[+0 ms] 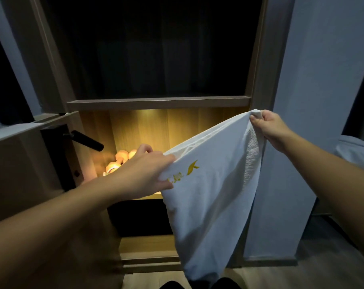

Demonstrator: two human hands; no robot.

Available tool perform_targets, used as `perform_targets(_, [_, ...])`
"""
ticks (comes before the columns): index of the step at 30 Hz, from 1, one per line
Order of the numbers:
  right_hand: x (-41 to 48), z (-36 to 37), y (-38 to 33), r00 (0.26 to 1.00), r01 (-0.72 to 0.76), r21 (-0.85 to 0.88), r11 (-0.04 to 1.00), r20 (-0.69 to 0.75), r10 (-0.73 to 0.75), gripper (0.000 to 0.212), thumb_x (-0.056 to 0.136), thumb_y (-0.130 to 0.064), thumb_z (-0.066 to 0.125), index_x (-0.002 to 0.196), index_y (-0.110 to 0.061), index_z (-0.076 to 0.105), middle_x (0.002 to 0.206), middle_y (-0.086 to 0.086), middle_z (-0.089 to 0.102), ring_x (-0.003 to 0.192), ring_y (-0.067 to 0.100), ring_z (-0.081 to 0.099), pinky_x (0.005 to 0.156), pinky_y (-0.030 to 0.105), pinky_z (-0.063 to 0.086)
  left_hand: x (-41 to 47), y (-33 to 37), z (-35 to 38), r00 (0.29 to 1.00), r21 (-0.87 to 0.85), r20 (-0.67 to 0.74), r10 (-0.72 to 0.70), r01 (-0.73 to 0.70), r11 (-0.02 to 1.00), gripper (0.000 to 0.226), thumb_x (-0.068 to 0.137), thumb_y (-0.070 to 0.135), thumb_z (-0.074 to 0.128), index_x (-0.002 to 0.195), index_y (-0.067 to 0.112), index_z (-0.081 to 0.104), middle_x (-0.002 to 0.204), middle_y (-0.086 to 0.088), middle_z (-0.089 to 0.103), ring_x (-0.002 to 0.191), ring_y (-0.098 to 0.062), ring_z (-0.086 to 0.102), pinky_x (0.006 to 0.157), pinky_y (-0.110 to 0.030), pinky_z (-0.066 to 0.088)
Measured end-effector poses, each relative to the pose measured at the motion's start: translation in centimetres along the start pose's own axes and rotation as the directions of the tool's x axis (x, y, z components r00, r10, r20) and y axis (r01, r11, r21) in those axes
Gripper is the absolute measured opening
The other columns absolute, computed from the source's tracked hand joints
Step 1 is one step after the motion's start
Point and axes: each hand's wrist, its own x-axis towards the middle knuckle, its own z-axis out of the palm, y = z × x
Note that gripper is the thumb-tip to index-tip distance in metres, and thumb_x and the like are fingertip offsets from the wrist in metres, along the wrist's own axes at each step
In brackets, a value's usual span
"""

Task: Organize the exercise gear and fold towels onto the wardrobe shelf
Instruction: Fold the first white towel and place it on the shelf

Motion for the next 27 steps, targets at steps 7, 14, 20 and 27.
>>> perform_targets(7, [0.3,-0.3,0.7,1.0,-0.023,-0.064,0.998,-0.018,0.022,0.023,0.098,-0.033,0.054,0.109,-0.014,0.058,0.106,0.007,0.06,0.093,0.021,0.058,0.073,0.032,0.047,-0.6,0.8,0.0,0.965,-0.093,-0.136,0.226,-0.24,0.966,0.019,0.086,0.032,0.069,0.096,0.023,0.055,0.088,0.009,0.062,0.082,-0.013,0.057,0.105,-0.032,0.026])
perform_targets(14, [-0.4,0.6,-1.3,0.988,0.025,-0.062,0.998,0.154,-0.015,0.033,0.097,-0.038,0.055,0.118,-0.013,0.055,0.115,0.01,0.06,0.106,0.026,0.061,0.091,0.042,0.052,2.2,-4.3,-0.5,0.97,-0.179,-0.04,-0.241,0.231,0.956,0.011,0.095,0.031,0.056,0.098,0.026,0.065,0.096,0.009,0.062,0.111,-0.024,0.045,0.105,-0.034,0.028])
perform_targets(20, [-0.7,1.1,-2.6,0.967,0.131,-0.005,0.991,0.22,-0.126,0.027,0.087,-0.036,0.068,0.105,-0.017,0.07,0.102,0.005,0.069,0.094,0.02,0.066,0.084,0.036,0.054,4.4,-3.9,-0.8,0.976,-0.15,-0.185,-0.112,0.084,0.985,0.014,0.096,0.016,0.056,0.096,0.017,0.071,0.093,0.004,0.068,0.1,-0.019,0.057,0.112,-0.041,0.019])
perform_targets(27, [-0.1,-1.0,0.3,0.992,0.051,0.026,0.998,0.114,-0.053,0.012,0.092,-0.025,0.066,0.099,-0.016,0.069,0.09,0.002,0.068,0.076,0.011,0.064,0.06,0.02,0.051,3.5,-7.6,-3.1,0.984,0.052,0.01,-0.177,0.177,0.983,0.008,0.095,0.022,0.059,0.098,0.019,0.066,0.095,0.005,0.063,0.106,-0.016,0.055,0.119,-0.047,0.012])
